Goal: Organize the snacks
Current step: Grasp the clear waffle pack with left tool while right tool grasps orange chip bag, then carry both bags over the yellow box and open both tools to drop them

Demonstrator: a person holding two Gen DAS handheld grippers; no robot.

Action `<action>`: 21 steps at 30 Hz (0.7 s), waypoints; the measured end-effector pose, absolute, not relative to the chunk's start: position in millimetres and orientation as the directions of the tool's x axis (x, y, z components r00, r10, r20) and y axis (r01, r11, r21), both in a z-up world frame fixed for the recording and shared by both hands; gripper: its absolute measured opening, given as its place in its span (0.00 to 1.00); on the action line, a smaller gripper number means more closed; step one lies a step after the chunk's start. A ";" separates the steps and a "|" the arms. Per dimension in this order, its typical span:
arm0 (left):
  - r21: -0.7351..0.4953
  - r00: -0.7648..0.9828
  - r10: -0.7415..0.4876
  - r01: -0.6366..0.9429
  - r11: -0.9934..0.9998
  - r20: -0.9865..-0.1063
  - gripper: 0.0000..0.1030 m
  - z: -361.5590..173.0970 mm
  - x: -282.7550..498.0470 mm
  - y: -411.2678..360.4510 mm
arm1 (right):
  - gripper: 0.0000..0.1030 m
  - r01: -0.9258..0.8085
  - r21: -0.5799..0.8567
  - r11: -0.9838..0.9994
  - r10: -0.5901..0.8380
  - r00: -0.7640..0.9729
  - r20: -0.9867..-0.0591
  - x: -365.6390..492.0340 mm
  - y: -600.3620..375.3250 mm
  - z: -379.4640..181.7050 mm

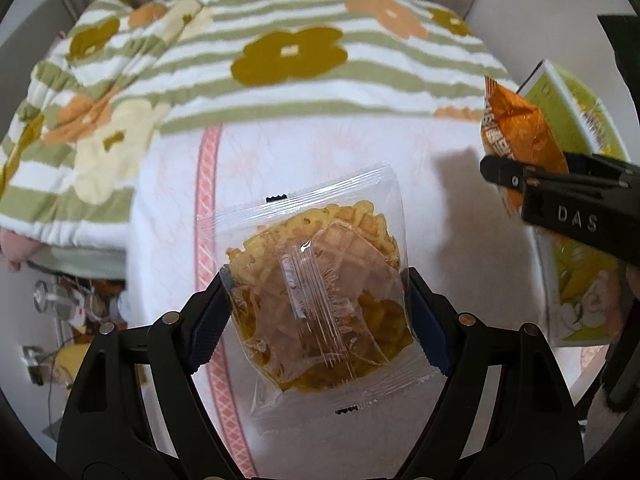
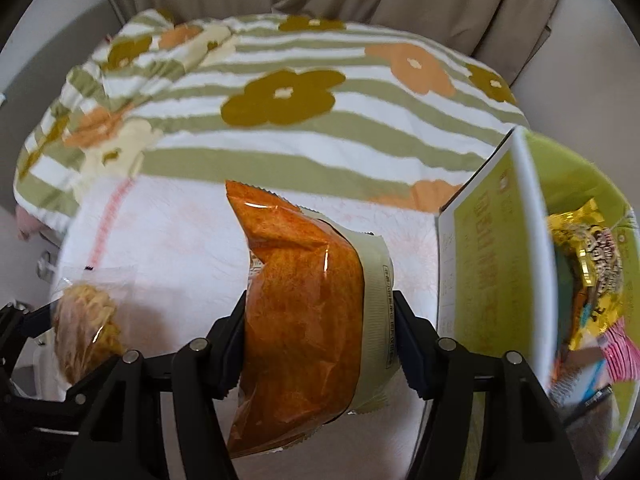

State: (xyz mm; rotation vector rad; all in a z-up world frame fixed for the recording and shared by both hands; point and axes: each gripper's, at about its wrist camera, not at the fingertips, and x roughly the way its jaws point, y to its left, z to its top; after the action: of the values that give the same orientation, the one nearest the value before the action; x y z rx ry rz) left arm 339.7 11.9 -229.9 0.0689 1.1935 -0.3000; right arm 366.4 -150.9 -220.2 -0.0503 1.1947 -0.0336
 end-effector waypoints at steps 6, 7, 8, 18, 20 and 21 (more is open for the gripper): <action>-0.108 0.426 -0.259 0.346 0.932 -0.867 0.77 -161.7 348.3 3.2 | 0.58 0.039 0.015 0.999 -0.005 0.468 -0.884 349.8 -145.3 -153.6; -0.115 0.435 -0.275 0.360 0.926 -0.857 0.77 -151.6 349.3 0.4 | 0.58 0.050 0.029 0.998 0.001 0.487 -0.874 346.3 -146.9 -140.7; -0.119 0.445 -0.292 0.377 0.919 -0.846 0.77 -140.7 349.8 -3.5 | 0.58 0.061 0.035 0.998 0.000 0.502 -0.865 343.4 -148.8 -129.4; -0.132 0.491 -0.440 0.542 0.830 -0.752 0.77 -47.8 338.3 -83.6 | 0.58 0.144 0.078 0.987 -0.028 0.617 -0.786 289.6 -210.4 -42.5; -0.134 0.491 -0.455 0.558 0.819 -0.743 0.77 -37.6 331.3 -107.6 | 0.58 0.150 0.089 0.985 -0.025 0.626 -0.779 278.8 -230.5 -35.3; -0.139 0.490 -0.463 0.562 0.815 -0.739 0.77 -34.4 327.0 -119.0 | 0.58 0.156 0.098 0.983 -0.022 0.628 -0.778 272.7 -241.1 -33.1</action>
State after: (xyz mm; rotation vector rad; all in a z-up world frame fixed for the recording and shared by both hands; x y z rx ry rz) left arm 327.0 -119.0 -34.4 0.1272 0.8564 -0.6246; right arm 272.7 -241.1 -33.1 0.1618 0.8873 -0.1027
